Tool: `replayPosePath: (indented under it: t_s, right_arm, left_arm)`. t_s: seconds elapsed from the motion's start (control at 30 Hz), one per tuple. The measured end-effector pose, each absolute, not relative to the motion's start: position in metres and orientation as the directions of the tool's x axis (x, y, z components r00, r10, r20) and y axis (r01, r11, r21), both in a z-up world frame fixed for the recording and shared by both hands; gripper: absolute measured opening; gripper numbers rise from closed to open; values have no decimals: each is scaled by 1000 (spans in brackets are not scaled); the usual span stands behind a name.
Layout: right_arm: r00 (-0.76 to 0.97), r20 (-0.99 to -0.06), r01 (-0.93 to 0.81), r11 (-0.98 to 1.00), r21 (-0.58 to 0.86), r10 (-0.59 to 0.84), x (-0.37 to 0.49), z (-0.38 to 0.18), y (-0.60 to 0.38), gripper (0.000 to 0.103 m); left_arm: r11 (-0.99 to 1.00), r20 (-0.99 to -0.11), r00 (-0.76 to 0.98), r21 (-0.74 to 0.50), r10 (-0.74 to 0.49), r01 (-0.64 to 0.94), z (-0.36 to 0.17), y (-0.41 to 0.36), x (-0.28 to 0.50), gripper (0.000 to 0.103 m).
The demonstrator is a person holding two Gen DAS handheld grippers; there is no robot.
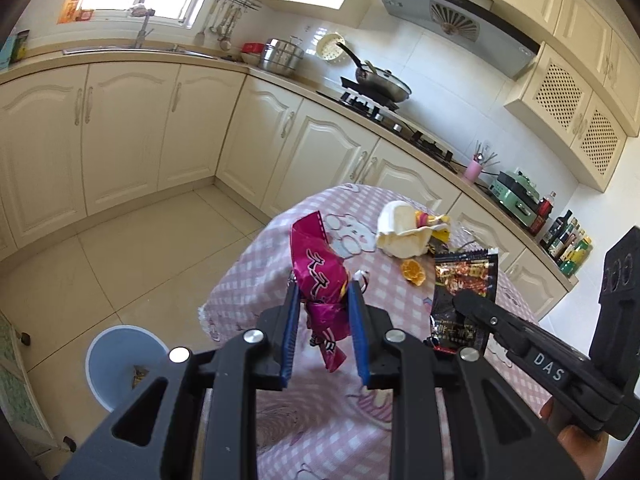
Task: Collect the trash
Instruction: 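Carry both items to the bin and open the left tool to drop the wrapper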
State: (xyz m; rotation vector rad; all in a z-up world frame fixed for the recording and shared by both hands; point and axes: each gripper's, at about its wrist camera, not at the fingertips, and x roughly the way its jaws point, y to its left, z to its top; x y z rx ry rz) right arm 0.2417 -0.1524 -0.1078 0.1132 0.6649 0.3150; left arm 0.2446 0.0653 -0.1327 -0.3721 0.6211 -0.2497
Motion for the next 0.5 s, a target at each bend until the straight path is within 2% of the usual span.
replayPosePath:
  t_s: [0.2,0.5]
  right_arm:
    - [684,-607,-368,910,193,405,251,-116,-92,2]
    - [523,-701,-499,841,210,485,283,-177,10,2]
  left_arm:
    - [907,-541,792,-419,-281,35,-151,110,236,23]
    - [887,-644,743,-433,-183,-158,-218,196,244,23]
